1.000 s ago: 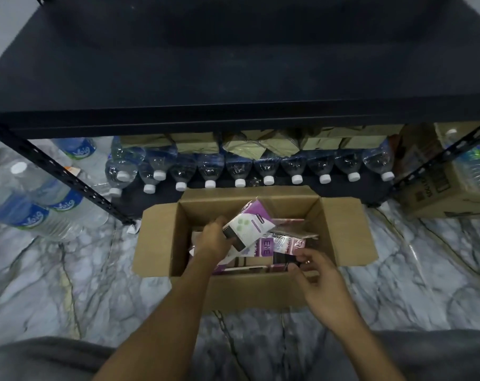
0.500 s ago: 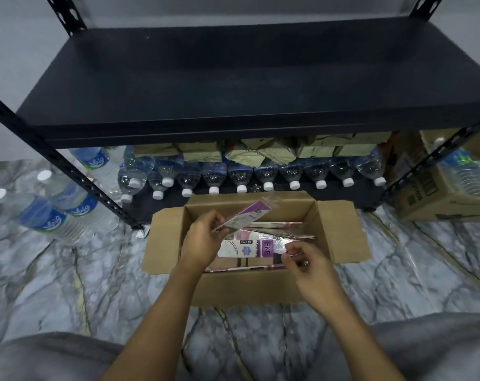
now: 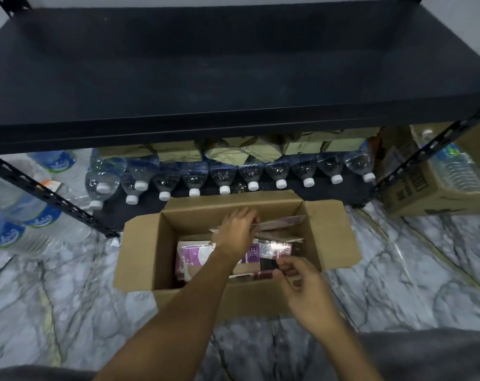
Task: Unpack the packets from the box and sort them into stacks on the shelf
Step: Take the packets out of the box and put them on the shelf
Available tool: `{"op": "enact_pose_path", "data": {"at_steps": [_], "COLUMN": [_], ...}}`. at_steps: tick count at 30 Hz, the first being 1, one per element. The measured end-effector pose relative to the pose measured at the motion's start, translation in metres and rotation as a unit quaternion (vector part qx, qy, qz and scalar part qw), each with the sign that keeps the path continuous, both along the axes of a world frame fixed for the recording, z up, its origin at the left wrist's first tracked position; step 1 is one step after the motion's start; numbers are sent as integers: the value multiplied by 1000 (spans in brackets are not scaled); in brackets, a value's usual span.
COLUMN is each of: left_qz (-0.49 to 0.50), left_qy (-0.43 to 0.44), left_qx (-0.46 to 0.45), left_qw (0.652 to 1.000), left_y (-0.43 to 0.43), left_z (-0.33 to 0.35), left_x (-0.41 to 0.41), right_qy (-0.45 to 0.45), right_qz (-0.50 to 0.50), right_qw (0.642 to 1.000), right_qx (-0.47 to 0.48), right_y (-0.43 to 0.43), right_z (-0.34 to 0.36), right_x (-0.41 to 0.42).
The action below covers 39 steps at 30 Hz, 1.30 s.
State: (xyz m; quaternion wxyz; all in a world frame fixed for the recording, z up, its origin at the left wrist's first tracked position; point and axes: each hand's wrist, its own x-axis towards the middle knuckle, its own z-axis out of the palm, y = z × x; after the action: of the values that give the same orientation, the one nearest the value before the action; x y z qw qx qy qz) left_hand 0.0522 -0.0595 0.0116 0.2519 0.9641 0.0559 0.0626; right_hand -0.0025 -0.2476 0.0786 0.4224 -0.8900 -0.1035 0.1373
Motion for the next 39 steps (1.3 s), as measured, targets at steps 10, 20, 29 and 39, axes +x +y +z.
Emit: {"op": "enact_pose_path", "data": {"at_steps": [10, 20, 29, 39], "left_qz": [-59, -130, -70, -1], "left_qy": [-91, 107, 106, -73], "left_qx": [128, 170, 106, -3], "left_qw": [986, 971, 986, 997], "left_y": [-6, -9, -16, 4], "left_z": [-23, -36, -54, -23], "left_x": [24, 17, 16, -5], "right_qy": [15, 24, 34, 14], "right_qz": [-7, -8, -15, -15], "right_qw": [1000, 998, 996, 997], "right_qx": [22, 58, 77, 75], "right_y": [-6, -7, -11, 0], "right_z": [-3, 2, 4, 6], "right_x": [6, 4, 4, 8]}}
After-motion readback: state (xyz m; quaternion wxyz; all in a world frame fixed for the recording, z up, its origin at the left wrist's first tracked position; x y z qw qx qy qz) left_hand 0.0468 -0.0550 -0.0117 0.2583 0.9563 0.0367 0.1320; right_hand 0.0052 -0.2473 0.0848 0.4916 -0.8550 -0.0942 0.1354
